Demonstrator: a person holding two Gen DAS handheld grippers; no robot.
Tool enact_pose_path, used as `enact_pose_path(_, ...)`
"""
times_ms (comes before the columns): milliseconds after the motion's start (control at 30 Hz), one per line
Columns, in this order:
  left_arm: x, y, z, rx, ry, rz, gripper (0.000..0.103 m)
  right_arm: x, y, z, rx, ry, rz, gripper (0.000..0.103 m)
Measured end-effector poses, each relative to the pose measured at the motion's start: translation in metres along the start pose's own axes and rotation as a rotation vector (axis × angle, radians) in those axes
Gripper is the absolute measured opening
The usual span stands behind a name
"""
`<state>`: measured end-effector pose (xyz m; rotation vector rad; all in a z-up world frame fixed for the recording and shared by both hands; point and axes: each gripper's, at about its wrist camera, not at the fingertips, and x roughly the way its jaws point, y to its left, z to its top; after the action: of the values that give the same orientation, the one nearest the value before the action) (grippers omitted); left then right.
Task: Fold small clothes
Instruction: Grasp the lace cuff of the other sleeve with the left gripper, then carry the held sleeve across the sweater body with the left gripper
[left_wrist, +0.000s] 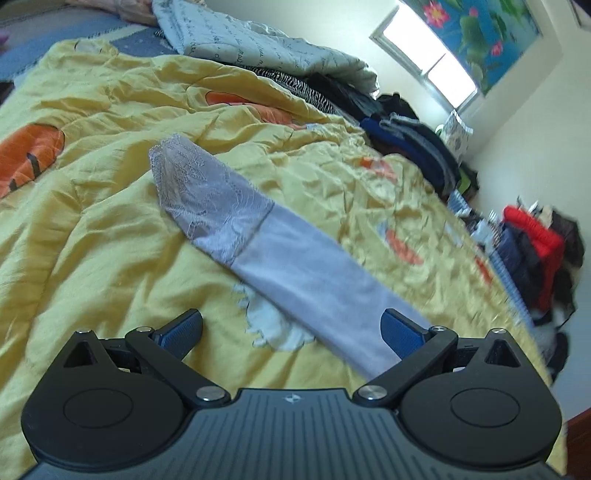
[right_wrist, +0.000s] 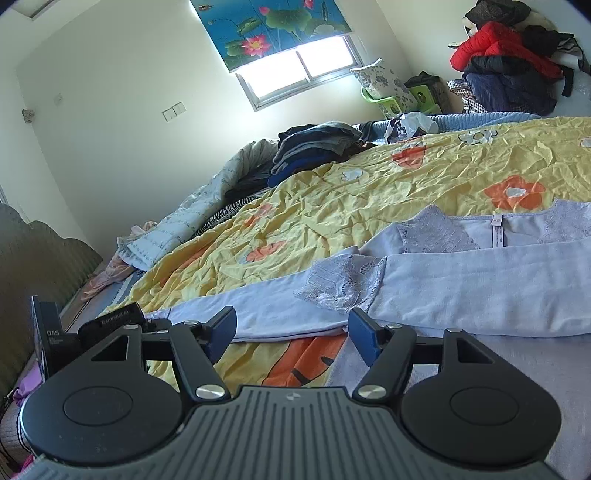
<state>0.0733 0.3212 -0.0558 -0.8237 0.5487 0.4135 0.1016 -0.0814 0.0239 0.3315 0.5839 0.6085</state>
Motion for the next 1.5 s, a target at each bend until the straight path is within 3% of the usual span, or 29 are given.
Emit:
enact_pose_path(267,0.015,0.039,0.02,-0.228,-0.045,-0.221,0.103,-0.004,-0.006,-0.01,0.02,0.01,-0.012,0.068)
enact_pose_path(567,0.03,0.028,0.03,-0.182,-0.104,-0.204,0.103,-0.017,-0.008,-0.019,-0.025,0.012,-0.059,0.068)
enact_pose_path(667,0.035,0.032,0.035,-0.212,-0.118,-0.231,0.096,-0.025,-0.013,-0.021,-0.02,0.004,-0.075,0.068)
enact_pose_path(833,0.05,0.044,0.044,-0.295,-0.087,-0.189,0.04,-0.038,-0.025,-0.024,0.017,-0.008,-0.099,0.068)
enact_pose_path(967,0.056,0.053,0.044,-0.334,-0.063,-0.153,0.014,-0.048,-0.032,-0.027,0.034,-0.02,-0.115,0.068)
enact_pose_path(1033,0.056,0.055,0.041,-0.317,-0.064,-0.138,0.006,-0.053,-0.034,-0.027,0.037,-0.025,-0.122,0.068)
enact_pose_path(1167,0.05,0.044,0.037,-0.232,-0.093,-0.088,0.005,-0.06,-0.041,-0.028,0.052,-0.035,-0.141,0.068)
enact_pose_path(1300,0.035,0.016,0.031,-0.081,-0.157,-0.029,0.004,-0.066,-0.055,-0.031,0.072,-0.04,-0.176,0.068)
enact_pose_path(1500,0.009,-0.045,0.018,0.138,-0.237,-0.046,0.004,-0.069,-0.076,-0.038,0.066,-0.028,-0.291,0.068)
